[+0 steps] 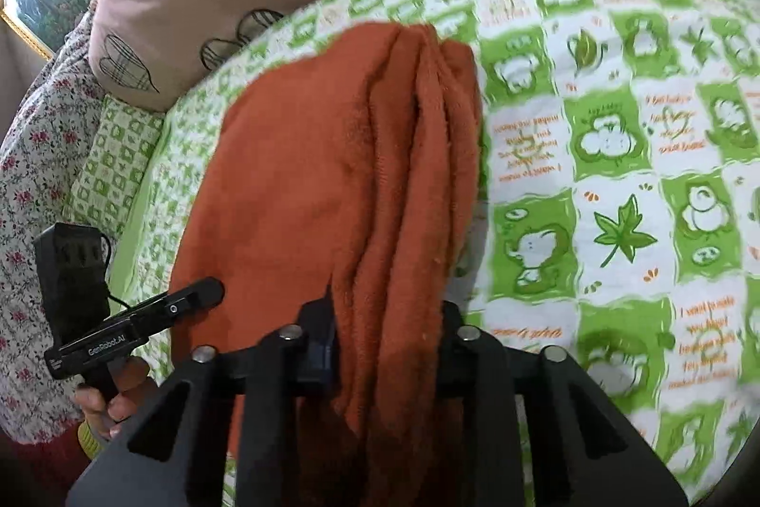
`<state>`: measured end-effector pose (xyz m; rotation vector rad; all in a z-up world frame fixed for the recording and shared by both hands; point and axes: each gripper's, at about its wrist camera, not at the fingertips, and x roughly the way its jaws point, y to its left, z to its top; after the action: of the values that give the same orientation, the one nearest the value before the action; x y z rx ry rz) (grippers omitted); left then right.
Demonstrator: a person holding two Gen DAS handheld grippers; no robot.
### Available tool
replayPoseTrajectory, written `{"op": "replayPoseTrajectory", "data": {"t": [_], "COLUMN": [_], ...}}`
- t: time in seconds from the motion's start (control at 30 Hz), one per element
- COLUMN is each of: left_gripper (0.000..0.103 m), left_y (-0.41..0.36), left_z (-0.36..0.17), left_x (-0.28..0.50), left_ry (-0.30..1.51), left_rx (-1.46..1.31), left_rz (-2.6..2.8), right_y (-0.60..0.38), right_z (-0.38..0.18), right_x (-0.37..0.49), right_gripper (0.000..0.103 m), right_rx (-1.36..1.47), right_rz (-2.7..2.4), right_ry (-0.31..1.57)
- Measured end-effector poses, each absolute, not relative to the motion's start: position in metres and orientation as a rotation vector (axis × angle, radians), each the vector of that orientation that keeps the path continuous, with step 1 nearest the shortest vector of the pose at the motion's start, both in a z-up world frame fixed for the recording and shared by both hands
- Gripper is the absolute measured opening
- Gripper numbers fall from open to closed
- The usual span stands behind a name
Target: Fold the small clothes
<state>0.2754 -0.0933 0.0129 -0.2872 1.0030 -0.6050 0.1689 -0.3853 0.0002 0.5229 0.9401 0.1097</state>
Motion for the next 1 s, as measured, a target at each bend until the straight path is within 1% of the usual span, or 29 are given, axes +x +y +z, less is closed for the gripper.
{"op": "replayPoseTrajectory", "data": {"t": [0.17,0.33,0.43,0.57,0.7,0.77,0.8,0.83,0.87,0.9,0.93,1.0], "left_gripper": [0.023,0.023,0.023,0.023,0.024,0.028,0.033,0.044,0.051,0.063,0.067,0.07], "left_y": [-0.044,0.02,0.051,0.079,0.085,0.082,0.08,0.078,0.078,0.081,0.082,0.092], "left_z": [0.054,0.068,0.063,0.036,0.014,0.011,0.01,0.009,0.008,0.009,0.01,0.013], "left_x": [0.243,0.21,0.189,0.181,0.178,0.178,0.179,0.18,0.181,0.182,0.182,0.181], "left_ry": [0.92,0.902,0.907,0.96,0.979,0.981,0.989,0.999,1.011,1.016,1.009,0.997], "left_rx": [-0.27,-0.254,-0.242,-0.292,-0.315,-0.301,-0.291,-0.29,-0.3,-0.318,-0.332,-0.353], "left_rz": [-0.604,-0.56,-0.522,-0.468,-0.443,-0.431,-0.42,-0.408,-0.401,-0.397,-0.393,-0.378], "right_y": [-0.345,-0.283,-0.252,-0.223,-0.225,-0.227,-0.227,-0.228,-0.229,-0.232,-0.235,-0.241], "right_z": [0.018,0.015,0.005,-0.014,-0.024,-0.029,-0.031,-0.032,-0.032,-0.03,-0.027,-0.012], "right_x": [0.157,0.158,0.162,0.171,0.167,0.165,0.165,0.165,0.164,0.163,0.16,0.151], "right_gripper": [0.024,0.024,0.024,0.024,0.024,0.025,0.029,0.034,0.038,0.046,0.05,0.051], "right_rx": [0.57,0.577,0.585,0.588,0.59,0.572,0.56,0.558,0.559,0.557,0.545,0.498], "right_rz": [0.218,0.347,0.404,0.422,0.391,0.368,0.356,0.347,0.337,0.313,0.289,0.229], "right_ry": [0.88,0.866,0.882,0.919,0.935,0.95,0.957,0.963,0.967,0.975,0.975,0.946]}}
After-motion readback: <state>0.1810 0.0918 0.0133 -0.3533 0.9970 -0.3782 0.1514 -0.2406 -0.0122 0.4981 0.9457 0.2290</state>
